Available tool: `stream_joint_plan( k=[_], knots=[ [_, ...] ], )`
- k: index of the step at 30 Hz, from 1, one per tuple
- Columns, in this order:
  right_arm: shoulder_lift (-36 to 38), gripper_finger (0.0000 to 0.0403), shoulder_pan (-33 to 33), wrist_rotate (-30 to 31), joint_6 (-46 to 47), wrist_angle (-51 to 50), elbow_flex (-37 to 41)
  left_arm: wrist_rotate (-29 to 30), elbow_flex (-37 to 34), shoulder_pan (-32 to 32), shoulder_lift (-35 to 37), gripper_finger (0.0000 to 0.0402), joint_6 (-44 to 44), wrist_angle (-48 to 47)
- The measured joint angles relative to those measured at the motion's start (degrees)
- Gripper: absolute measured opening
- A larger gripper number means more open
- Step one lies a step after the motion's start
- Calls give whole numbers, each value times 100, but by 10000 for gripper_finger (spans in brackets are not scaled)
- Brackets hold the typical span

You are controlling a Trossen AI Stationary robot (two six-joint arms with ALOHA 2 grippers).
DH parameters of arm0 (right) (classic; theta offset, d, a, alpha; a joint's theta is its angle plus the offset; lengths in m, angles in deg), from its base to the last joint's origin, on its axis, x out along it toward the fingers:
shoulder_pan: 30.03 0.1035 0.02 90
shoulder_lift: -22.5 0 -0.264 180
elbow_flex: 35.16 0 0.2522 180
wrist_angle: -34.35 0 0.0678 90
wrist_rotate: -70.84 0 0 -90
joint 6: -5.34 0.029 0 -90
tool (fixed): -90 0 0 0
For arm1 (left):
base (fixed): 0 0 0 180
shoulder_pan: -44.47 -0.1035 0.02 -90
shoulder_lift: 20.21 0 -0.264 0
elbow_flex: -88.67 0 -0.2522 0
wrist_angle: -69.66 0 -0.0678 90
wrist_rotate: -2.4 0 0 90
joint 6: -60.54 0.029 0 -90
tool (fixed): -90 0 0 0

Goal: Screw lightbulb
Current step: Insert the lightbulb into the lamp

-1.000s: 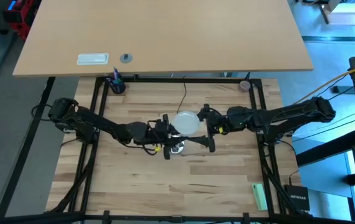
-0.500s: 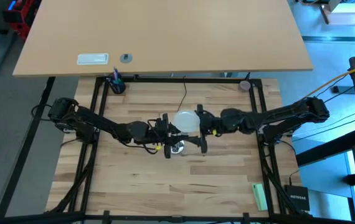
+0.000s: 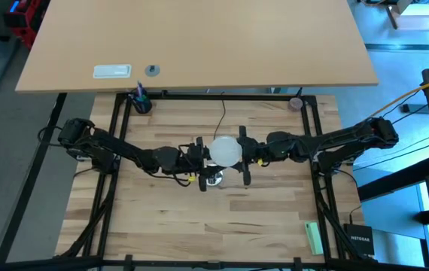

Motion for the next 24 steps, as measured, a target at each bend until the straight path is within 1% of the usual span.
stream_joint_plan(
  k=[5,8,10,12,14,17,20,24],
  knots=[
    [416,159,0,16,24,-348,0,-6,4,-15,449,192,34,-1227],
    [643,159,4,222,24,-771,0,-7,7,-53,836,201,14,-2397],
    [742,159,2,304,25,-1007,16,-4,7,-99,1052,207,-180,-3316],
    [795,159,2,308,30,-1006,154,-26,-74,-152,1138,212,-448,-3828],
    [791,159,0,308,39,-924,338,-159,-344,-187,1140,218,-609,-3815],
    [786,159,0,308,42,-675,686,-363,-817,-191,1134,224,-726,-3389],
    [786,159,0,310,162,-170,1076,-380,-1182,-160,1134,225,-610,-3244],
    [766,159,0,310,209,433,1510,-380,-1453,-155,1041,225,-330,-3087]
  ],
)
